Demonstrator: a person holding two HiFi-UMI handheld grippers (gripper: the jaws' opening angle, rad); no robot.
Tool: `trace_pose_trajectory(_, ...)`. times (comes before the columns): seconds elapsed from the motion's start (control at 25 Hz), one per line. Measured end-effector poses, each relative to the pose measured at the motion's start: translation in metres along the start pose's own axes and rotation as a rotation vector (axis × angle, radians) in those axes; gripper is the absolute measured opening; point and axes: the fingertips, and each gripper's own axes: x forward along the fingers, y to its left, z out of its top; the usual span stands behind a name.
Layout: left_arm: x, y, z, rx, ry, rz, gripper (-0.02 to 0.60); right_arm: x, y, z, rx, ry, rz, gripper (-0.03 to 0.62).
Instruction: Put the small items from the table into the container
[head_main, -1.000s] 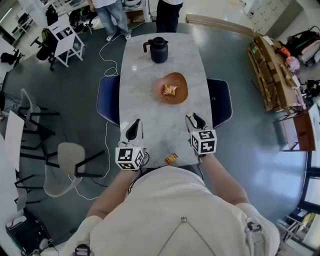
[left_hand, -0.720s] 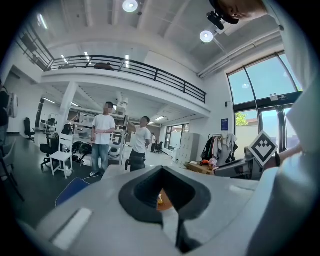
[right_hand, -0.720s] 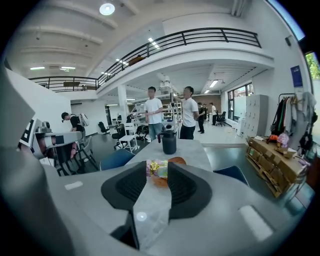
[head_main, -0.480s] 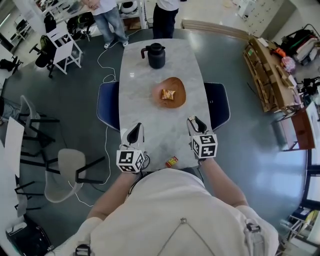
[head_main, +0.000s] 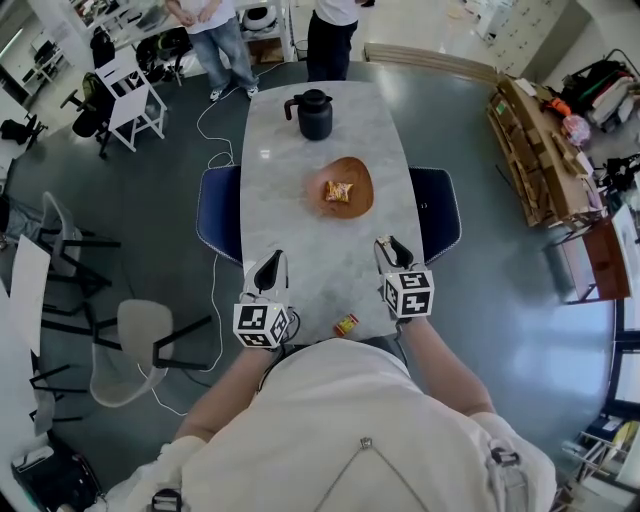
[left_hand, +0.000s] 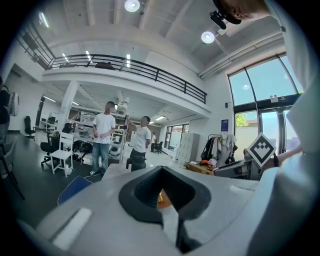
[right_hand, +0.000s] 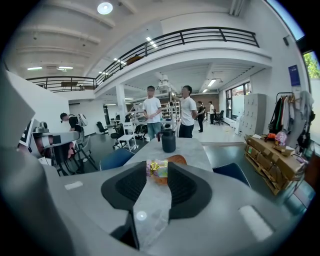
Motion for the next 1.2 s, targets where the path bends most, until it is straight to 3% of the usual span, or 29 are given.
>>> trace_pose_trajectory(0.6,-0.001,0.017,-0.012,-0.016,0.043,0.029,0.005,0.052,-0.008,-0.022,-0.012,0.105,0.010,0.160)
trace_pose_trajectory(0.96,-0.014,0.060,-0.037,-0.045,0.105,0.141,0.005,0.167,-0.024,-0.035,-0.014,0.235,0.031,0.160)
trace_pose_trajectory(1.2,-0.037,0.096,-0.055,-0.070,0.144,0.254,0.005,0.260,-0.027,-0.053,-0.054,0.381,0.031,0.160)
